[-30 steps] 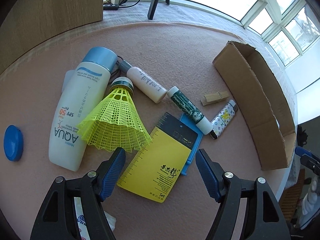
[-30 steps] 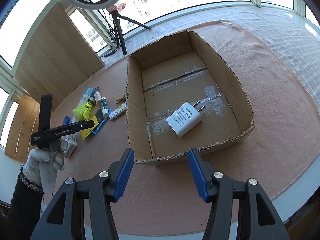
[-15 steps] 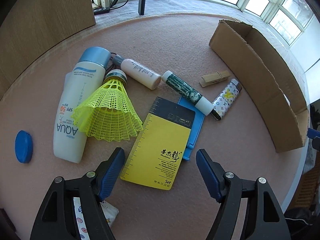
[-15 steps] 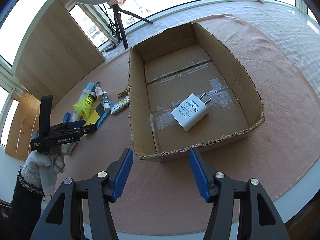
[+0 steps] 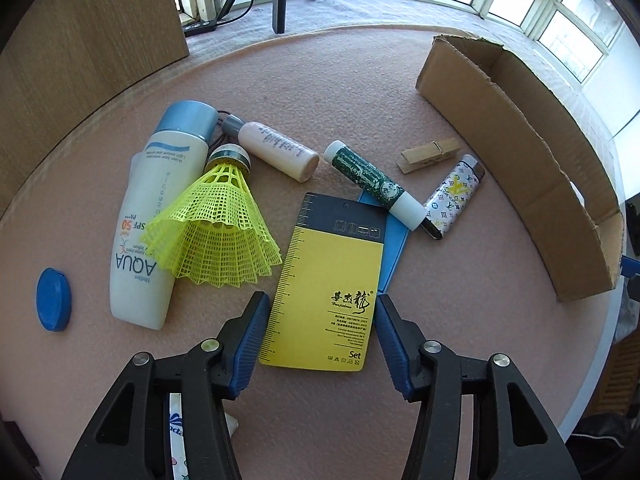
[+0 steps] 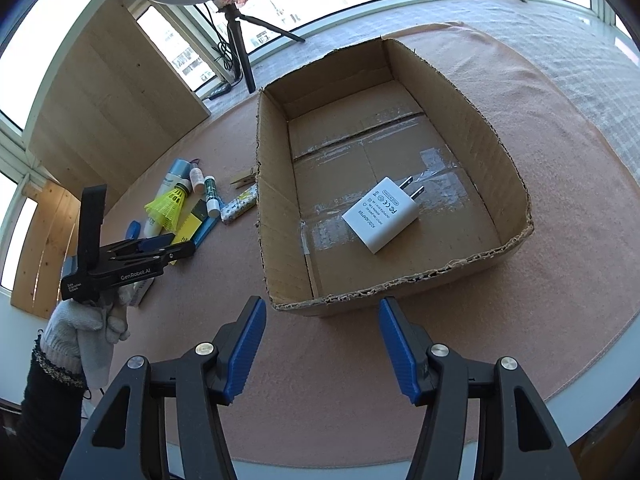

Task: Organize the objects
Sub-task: 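Move the left tool to the yellow notebook and grasp it, then carry the yellow notebook into the cardboard box and release it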

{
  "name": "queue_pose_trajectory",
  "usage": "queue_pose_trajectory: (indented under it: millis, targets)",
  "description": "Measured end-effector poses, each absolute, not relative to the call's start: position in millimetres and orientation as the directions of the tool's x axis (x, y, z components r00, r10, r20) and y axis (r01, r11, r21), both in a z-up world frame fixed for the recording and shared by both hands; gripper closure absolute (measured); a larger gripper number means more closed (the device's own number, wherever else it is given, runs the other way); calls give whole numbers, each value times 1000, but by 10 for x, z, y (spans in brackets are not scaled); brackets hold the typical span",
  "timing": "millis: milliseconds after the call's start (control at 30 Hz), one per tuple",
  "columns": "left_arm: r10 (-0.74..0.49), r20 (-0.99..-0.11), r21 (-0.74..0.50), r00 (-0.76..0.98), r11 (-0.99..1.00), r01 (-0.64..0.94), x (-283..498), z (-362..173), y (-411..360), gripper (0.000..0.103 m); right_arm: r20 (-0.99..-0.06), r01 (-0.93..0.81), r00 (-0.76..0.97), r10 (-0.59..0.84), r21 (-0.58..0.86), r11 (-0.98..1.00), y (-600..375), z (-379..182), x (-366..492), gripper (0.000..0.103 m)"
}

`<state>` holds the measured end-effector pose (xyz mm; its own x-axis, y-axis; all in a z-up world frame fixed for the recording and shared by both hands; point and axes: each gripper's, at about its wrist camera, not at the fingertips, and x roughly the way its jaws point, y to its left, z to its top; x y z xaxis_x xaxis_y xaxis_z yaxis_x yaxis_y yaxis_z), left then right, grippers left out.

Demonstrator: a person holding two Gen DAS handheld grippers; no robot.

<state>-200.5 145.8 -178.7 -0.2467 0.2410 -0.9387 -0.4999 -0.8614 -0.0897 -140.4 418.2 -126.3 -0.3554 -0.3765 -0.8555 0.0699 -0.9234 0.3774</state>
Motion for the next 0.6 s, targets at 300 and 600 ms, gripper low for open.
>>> queue_pose_trajectory:
  millis: [300, 600]
  targets:
    - [277, -919, -122, -281, -876, -466, -1926, -1613, 1376, 46, -853, 80, -366, -372, 370, -926, 4169, -1239, -1400, 48]
    - [328, -879, -142, -345, -872, -469, -1742, -1244, 1422, 46, -849, 77, -375, -372, 371, -925, 4192, -1221, -1385, 48]
